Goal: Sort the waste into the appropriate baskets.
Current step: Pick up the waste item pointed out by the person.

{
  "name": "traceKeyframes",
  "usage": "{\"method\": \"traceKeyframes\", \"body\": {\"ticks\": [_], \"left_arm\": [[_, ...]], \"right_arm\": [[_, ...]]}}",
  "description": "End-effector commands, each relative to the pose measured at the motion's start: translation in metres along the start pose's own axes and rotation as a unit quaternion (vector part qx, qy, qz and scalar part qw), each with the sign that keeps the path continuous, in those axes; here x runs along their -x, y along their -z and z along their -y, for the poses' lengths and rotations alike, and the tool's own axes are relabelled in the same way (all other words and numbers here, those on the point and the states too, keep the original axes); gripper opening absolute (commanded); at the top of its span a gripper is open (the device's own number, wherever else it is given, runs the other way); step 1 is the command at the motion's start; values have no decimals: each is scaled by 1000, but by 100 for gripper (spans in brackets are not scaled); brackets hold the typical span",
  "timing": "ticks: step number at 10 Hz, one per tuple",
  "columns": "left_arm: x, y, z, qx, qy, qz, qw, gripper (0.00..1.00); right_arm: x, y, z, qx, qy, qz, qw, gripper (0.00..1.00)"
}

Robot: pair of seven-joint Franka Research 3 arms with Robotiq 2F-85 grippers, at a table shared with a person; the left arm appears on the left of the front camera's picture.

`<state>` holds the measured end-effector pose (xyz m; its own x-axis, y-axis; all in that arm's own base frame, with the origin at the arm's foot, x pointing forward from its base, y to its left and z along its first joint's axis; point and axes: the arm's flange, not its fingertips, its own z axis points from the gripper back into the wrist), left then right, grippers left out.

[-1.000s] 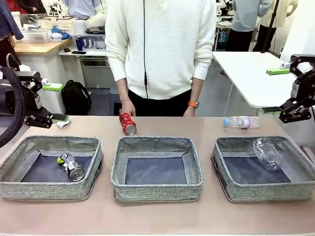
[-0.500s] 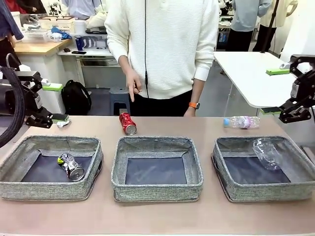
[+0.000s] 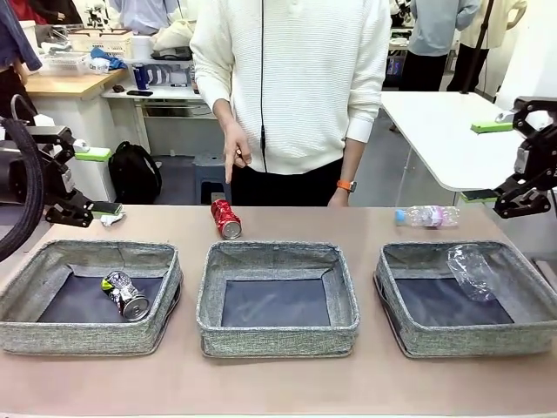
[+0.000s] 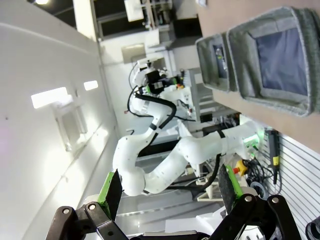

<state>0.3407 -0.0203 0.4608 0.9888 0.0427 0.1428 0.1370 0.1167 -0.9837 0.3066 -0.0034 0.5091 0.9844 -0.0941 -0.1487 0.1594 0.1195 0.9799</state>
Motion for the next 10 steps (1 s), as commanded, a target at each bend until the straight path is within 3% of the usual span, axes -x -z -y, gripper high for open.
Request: {"method": "traceKeyframes", "body": {"ticks": [1, 4, 5, 7, 8, 9, 10], "left_arm": [[1, 0, 1, 2, 2, -3, 1000, 100], [0, 0, 0, 0, 0, 0, 1000, 100], [-15, 14, 13, -87, -84, 40, 992, 100], [-56, 61, 33, -215, -91, 27, 972, 100], [-81, 98, 33, -325, -82, 39, 941, 100], [-99, 128, 29, -429, -51, 56, 900, 100], [-111, 153, 21, -502, -30, 47, 863, 100]], "right_arm": [[-3, 1, -4, -12, -14, -2, 1000, 100], [-3, 1, -4, -12, -14, -2, 1000, 100], [-3, 1, -4, -12, -14, -2, 1000, 100], [-3, 1, -4, -12, -14, -2, 1000, 100], [-3, 1, -4, -12, -14, -2, 1000, 100], [-3, 1, -4, -12, -14, -2, 1000, 100], [-3, 1, -4, -12, -14, -2, 1000, 100]]}}
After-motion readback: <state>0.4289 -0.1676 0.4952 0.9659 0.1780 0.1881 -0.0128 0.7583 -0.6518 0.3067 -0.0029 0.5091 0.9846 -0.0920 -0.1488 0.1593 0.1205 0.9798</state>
